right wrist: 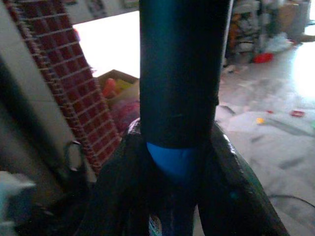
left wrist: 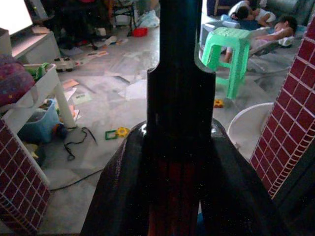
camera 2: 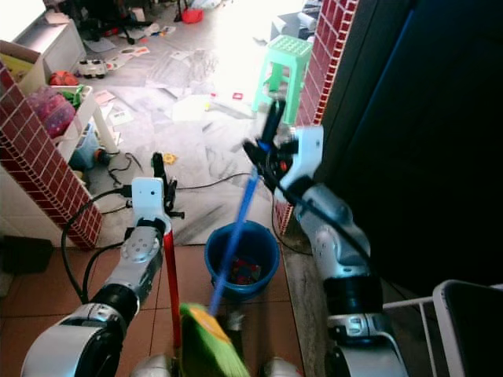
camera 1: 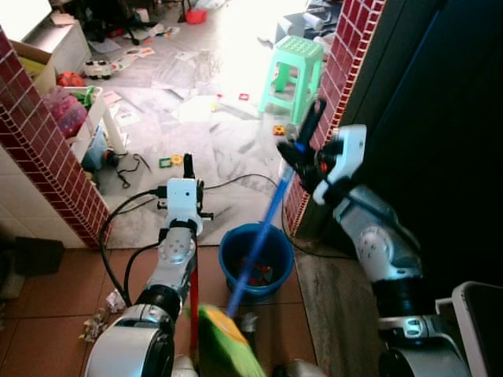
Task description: Sweep floor
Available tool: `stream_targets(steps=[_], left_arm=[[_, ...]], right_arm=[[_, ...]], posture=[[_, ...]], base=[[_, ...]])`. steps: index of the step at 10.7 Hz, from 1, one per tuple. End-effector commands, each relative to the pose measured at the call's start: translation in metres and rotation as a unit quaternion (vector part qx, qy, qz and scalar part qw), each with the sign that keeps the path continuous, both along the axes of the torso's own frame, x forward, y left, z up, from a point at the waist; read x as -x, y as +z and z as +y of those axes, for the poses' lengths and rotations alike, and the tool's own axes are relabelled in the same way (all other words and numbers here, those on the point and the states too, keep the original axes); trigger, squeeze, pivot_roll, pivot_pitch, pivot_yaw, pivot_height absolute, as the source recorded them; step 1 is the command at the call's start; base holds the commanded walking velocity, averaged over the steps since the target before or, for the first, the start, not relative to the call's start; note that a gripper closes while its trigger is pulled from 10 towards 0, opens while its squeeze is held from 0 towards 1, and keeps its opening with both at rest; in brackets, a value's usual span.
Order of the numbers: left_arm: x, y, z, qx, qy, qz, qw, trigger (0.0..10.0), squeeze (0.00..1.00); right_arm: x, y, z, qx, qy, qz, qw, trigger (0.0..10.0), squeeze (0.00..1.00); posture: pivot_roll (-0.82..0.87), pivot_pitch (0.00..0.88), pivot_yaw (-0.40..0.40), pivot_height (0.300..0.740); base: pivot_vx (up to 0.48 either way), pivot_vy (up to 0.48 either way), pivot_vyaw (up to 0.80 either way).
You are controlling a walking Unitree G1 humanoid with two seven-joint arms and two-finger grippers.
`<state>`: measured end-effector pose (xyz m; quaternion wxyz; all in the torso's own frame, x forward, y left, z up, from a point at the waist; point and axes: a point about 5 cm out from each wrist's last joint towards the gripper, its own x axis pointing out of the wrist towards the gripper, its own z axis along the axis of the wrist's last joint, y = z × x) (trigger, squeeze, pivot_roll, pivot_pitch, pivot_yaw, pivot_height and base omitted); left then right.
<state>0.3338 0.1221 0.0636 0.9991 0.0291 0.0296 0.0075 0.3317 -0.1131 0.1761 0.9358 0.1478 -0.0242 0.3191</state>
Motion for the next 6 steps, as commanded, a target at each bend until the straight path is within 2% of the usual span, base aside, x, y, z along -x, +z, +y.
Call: stream_targets(steps=[1,2,3,4,6], left_arm=[[-0.005,0.006,-0.002,-0.008,0.006,-0.011,1.0,10.0,0.0],[-0.007,0.009,0.003,-0.026,0.021,-0.018,0.999,10.0,0.0],[-0.007,0.009,0.004,-0.023,0.022,-0.018,0.999,10.0,0.0],[-0.007,0.009,0.004,-0.023,0.024,-0.019,0.999,10.0,0.0],[-0.007,0.008,0.003,-0.02,0.017,-0.016,1.0,10.0,0.0]], right_arm=[[0.0,0.018,-0.003,-0.003,0.008,-0.028,1.0,10.0,0.0],[-0.002,0.028,-0.008,0.014,-0.005,-0.056,0.998,10.0,0.0],[-0.003,0.033,-0.011,0.014,-0.015,-0.068,0.997,10.0,0.0],[-0.006,0.042,-0.021,0.037,-0.067,-0.113,0.991,10.0,0.0],[-0.008,0.05,-0.028,0.036,-0.101,-0.14,0.984,10.0,0.0]], posture=[[-0.12,0.032,-0.016,0.74],[-0.12,0.032,-0.016,0.74],[-0.13,0.032,-0.014,0.74],[-0.12,0.032,-0.014,0.74],[-0.12,0.032,-0.014,0.74]], base=[[0.0,0.0,0.0],[0.0,0.0,0.0],[0.0,0.0,0.0],[0.0,0.0,0.0],[0.0,0.0,0.0]])
